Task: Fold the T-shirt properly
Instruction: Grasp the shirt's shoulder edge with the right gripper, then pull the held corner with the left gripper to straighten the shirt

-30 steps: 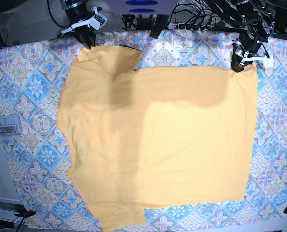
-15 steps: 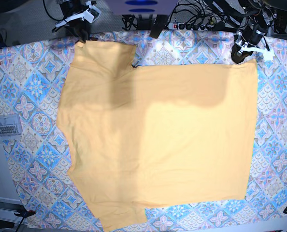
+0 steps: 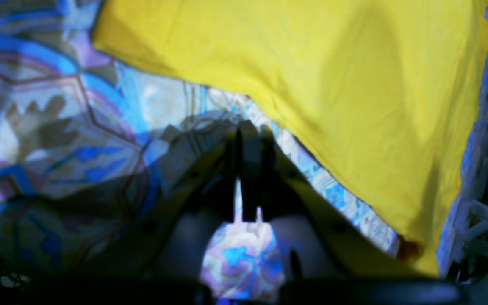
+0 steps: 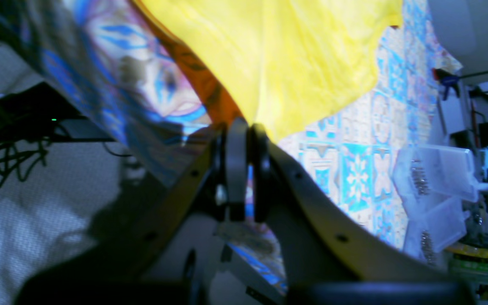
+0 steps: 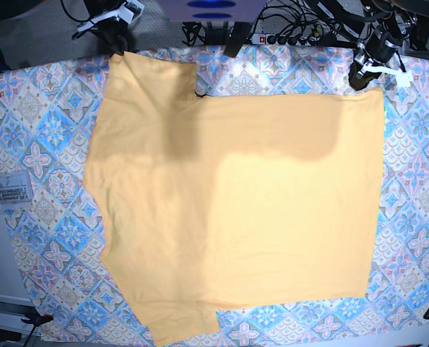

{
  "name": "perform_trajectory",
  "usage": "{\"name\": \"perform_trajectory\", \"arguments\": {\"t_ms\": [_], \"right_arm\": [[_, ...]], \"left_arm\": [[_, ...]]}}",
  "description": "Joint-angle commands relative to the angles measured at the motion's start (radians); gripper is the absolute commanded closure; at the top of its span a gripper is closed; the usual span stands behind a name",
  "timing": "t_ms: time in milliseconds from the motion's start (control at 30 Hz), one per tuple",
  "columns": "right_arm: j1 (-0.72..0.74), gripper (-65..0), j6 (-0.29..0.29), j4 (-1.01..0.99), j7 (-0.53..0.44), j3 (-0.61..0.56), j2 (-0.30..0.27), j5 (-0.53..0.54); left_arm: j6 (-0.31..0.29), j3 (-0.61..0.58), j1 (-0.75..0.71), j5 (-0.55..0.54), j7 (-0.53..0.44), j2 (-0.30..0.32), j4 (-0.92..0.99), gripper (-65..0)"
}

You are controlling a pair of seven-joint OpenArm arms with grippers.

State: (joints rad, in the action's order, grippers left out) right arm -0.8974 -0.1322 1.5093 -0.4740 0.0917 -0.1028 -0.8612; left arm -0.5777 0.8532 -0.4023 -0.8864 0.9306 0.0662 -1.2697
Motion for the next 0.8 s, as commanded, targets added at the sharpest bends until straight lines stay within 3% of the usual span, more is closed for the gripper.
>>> {"name": "perform_trajectory", "arguments": {"t_ms": [0, 333, 633, 767], "right_arm": [[-0.013, 0.0, -0.011, 0.007, -0.013, 0.001, -0.005, 0.006], [-0.012, 0.0, -0.011, -0.020, -0.013, 0.003, -0.005, 0.006], [-0.010, 0.0, -0.011, -0.031, -0.013, 0.001, -0.005, 0.006], [-0.010, 0.0, -0.011, -0.031, -0.013, 0.003, -0.005, 0.006]], "left_arm": [[0.009, 0.005, -0.011, 0.026, -0.017, 0.010, -0.009, 0.0], [0.009, 0.005, 0.050, 0.022, -0.015, 0.004, -0.009, 0.0], [0.012, 0.005, 0.112, -0.064, -0.005, -0.021, 0.134, -11.6], [0.012, 0.005, 0.122, -0.076, 0.014, -0.024, 0.178, -12.7]]}}
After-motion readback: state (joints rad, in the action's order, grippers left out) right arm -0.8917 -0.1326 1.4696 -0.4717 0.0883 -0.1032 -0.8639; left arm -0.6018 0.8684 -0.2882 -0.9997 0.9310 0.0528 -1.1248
